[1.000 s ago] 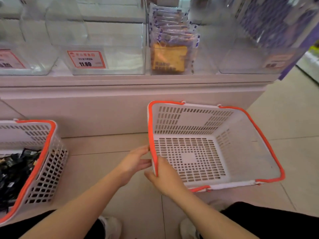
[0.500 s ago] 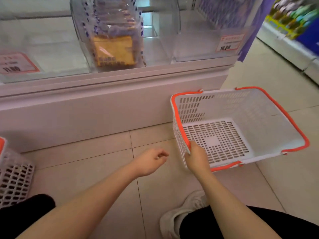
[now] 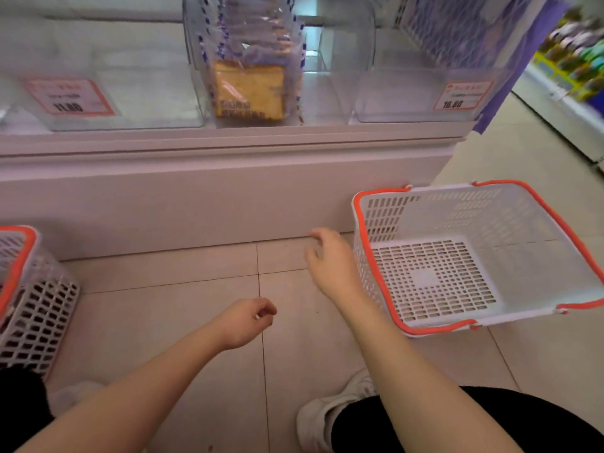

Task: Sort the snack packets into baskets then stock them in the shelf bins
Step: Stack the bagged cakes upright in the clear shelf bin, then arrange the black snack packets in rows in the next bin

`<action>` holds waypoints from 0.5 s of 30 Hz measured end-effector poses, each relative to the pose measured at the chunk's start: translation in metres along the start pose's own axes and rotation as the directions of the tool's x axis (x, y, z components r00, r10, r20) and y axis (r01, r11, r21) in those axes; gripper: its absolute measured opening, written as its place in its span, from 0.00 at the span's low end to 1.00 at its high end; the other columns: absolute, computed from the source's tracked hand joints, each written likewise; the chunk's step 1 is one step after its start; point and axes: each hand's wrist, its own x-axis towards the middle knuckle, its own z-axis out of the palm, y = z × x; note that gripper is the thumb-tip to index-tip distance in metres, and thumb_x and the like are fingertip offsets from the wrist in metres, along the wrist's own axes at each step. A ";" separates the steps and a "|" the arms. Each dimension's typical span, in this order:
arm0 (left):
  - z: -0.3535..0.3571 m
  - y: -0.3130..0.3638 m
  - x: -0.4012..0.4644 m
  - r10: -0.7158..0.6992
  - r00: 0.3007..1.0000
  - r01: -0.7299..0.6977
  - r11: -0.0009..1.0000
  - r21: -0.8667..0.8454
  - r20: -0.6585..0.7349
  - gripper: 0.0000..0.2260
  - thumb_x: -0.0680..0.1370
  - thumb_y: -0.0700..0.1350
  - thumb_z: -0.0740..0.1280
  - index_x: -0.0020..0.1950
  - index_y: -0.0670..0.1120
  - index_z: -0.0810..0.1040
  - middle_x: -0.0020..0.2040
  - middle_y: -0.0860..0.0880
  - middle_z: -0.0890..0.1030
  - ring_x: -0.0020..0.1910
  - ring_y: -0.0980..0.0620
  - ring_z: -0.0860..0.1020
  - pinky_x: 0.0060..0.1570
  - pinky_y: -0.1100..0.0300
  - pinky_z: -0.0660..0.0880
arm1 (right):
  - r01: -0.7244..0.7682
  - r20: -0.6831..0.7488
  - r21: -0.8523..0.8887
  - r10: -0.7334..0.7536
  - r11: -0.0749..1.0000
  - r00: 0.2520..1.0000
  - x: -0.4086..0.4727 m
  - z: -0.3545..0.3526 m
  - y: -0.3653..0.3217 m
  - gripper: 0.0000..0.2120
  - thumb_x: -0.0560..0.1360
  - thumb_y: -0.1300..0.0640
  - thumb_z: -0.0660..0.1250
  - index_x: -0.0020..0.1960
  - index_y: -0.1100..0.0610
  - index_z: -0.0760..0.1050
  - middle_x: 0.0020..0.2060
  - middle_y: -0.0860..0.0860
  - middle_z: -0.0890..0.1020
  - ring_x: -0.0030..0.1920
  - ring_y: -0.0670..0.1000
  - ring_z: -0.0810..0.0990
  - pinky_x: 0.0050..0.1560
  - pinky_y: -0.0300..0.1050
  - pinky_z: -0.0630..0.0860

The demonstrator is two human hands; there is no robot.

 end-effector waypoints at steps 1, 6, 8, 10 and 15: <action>-0.006 -0.010 -0.006 -0.025 0.999 0.026 1.000 0.010 -0.034 0.11 0.79 0.45 0.61 0.60 0.47 0.76 0.51 0.50 0.79 0.42 0.56 0.74 0.43 0.67 0.67 | 0.063 0.050 0.060 -0.066 0.996 0.997 -0.001 0.010 -0.022 0.15 0.76 0.61 0.61 0.62 0.60 0.74 0.58 0.55 0.78 0.59 0.53 0.75 0.58 0.39 0.67; -0.056 -0.080 -0.051 -0.206 0.933 0.199 0.979 -0.054 -0.296 0.10 0.78 0.44 0.61 0.58 0.46 0.77 0.54 0.49 0.80 0.47 0.55 0.74 0.43 0.66 0.65 | 0.077 0.300 0.326 -0.180 0.942 0.937 -0.014 0.066 -0.115 0.09 0.76 0.60 0.62 0.54 0.55 0.78 0.51 0.49 0.81 0.50 0.46 0.77 0.50 0.34 0.69; -0.078 -0.116 -0.077 -0.284 0.869 0.279 0.958 -0.071 -0.405 0.11 0.78 0.42 0.61 0.59 0.45 0.77 0.56 0.46 0.80 0.52 0.50 0.76 0.46 0.64 0.67 | 0.003 0.370 0.434 -0.181 0.901 0.911 -0.019 0.091 -0.149 0.08 0.76 0.61 0.61 0.51 0.55 0.78 0.49 0.51 0.82 0.47 0.46 0.77 0.50 0.37 0.71; -0.093 -0.148 -0.097 -0.342 0.797 0.348 0.934 -0.086 -0.498 0.14 0.77 0.39 0.61 0.62 0.42 0.75 0.59 0.42 0.78 0.59 0.45 0.75 0.56 0.60 0.67 | -0.041 0.416 0.497 -0.197 0.867 0.888 -0.022 0.108 -0.168 0.08 0.76 0.64 0.61 0.48 0.55 0.77 0.45 0.52 0.81 0.45 0.48 0.77 0.50 0.40 0.73; -0.113 -0.240 -0.153 -0.529 0.589 0.567 0.809 -0.154 -0.612 0.20 0.74 0.37 0.62 0.66 0.37 0.69 0.63 0.37 0.70 0.63 0.37 0.68 0.62 0.47 0.66 | -0.244 0.634 0.517 -0.175 0.821 0.753 -0.029 0.172 -0.209 0.11 0.78 0.67 0.57 0.43 0.56 0.73 0.38 0.51 0.78 0.34 0.46 0.75 0.37 0.35 0.71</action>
